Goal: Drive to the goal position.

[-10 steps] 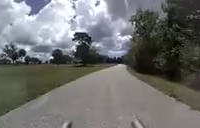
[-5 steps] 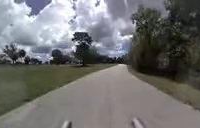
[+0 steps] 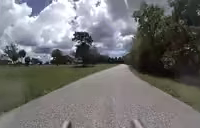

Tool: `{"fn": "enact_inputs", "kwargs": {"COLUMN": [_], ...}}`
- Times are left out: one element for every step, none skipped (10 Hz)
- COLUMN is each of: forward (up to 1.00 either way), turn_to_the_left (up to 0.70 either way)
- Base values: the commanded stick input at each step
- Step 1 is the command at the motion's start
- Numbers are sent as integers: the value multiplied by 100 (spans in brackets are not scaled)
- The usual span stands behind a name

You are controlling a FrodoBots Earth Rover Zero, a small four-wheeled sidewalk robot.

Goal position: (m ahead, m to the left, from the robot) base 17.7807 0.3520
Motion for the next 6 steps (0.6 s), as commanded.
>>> {"fn": "enact_inputs", "kwargs": {"forward": [70,70,70,70,70,70], "turn_to_the_left": [-34,-34,-34,-34,-34,-34]}}
